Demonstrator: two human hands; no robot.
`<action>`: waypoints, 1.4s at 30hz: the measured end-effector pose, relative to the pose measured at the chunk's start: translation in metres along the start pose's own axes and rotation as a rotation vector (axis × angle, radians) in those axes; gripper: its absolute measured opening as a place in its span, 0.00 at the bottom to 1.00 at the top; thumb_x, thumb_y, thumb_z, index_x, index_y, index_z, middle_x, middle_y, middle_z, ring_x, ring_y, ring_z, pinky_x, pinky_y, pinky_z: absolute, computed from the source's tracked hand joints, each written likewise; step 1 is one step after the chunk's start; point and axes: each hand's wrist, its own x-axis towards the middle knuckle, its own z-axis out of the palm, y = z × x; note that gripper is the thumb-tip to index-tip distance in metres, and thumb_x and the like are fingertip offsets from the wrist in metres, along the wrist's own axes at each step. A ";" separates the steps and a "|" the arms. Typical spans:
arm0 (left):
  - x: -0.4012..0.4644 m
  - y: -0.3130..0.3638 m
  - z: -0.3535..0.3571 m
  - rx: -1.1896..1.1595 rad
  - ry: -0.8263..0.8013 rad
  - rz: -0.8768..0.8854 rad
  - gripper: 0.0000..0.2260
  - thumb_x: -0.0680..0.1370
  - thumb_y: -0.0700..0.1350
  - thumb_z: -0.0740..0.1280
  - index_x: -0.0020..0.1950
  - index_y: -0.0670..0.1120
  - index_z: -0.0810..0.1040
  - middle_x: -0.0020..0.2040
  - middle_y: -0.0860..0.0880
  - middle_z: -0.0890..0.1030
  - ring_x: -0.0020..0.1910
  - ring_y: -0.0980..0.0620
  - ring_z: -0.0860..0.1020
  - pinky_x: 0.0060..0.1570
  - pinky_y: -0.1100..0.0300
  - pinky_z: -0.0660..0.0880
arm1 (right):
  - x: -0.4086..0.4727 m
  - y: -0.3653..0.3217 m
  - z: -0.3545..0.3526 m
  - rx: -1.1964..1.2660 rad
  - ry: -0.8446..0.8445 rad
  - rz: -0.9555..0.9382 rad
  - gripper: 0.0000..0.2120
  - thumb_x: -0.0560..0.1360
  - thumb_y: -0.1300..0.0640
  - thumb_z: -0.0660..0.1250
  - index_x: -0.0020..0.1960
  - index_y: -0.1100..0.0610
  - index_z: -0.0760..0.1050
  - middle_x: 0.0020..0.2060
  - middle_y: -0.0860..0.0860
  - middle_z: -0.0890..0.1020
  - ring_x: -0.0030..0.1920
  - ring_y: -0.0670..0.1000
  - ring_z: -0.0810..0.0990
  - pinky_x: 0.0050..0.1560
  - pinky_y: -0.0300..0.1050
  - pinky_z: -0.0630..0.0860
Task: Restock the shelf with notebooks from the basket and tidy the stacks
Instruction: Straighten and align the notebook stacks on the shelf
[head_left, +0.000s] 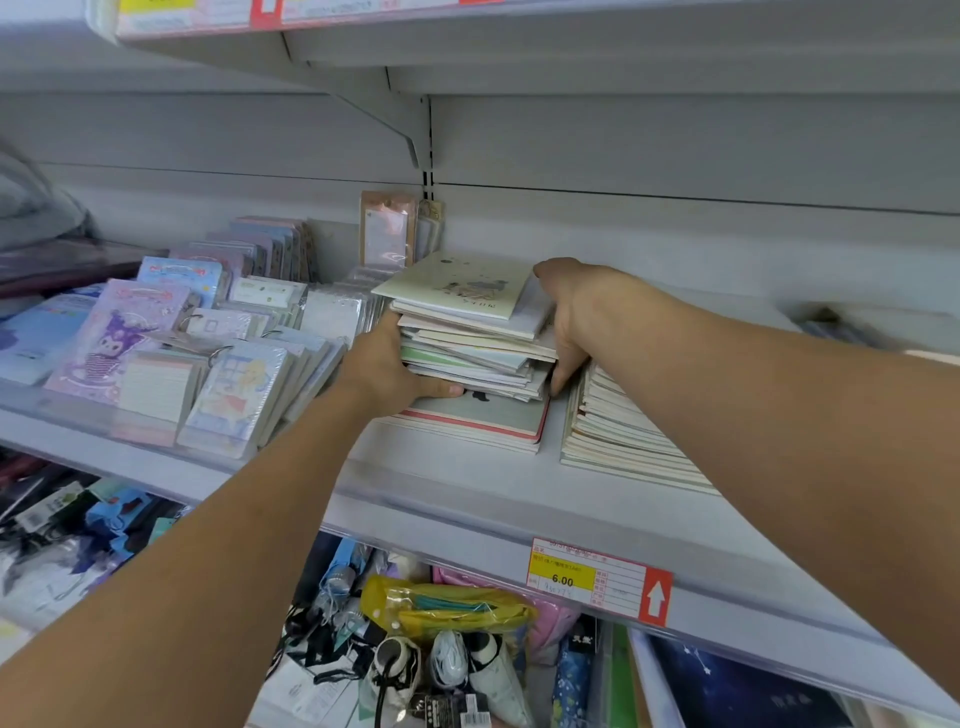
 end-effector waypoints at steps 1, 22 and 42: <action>0.001 0.001 0.002 0.028 0.038 -0.008 0.43 0.58 0.51 0.83 0.68 0.50 0.68 0.59 0.53 0.79 0.57 0.51 0.77 0.59 0.58 0.73 | 0.004 -0.001 0.000 0.006 0.002 -0.007 0.24 0.81 0.51 0.56 0.75 0.58 0.64 0.72 0.55 0.70 0.69 0.59 0.71 0.50 0.53 0.73; 0.000 0.004 0.006 -0.102 0.087 -0.062 0.34 0.54 0.50 0.85 0.57 0.47 0.79 0.50 0.54 0.82 0.48 0.55 0.80 0.45 0.65 0.75 | -0.017 0.057 0.021 -0.694 0.315 -0.314 0.11 0.77 0.60 0.69 0.59 0.61 0.76 0.58 0.54 0.80 0.58 0.52 0.80 0.54 0.41 0.78; -0.001 -0.004 0.007 0.084 0.203 -0.011 0.28 0.59 0.65 0.78 0.34 0.40 0.76 0.29 0.49 0.79 0.29 0.52 0.75 0.27 0.55 0.72 | -0.014 0.106 0.033 0.070 0.116 -0.495 0.38 0.56 0.59 0.85 0.61 0.55 0.71 0.52 0.49 0.82 0.51 0.47 0.81 0.57 0.45 0.79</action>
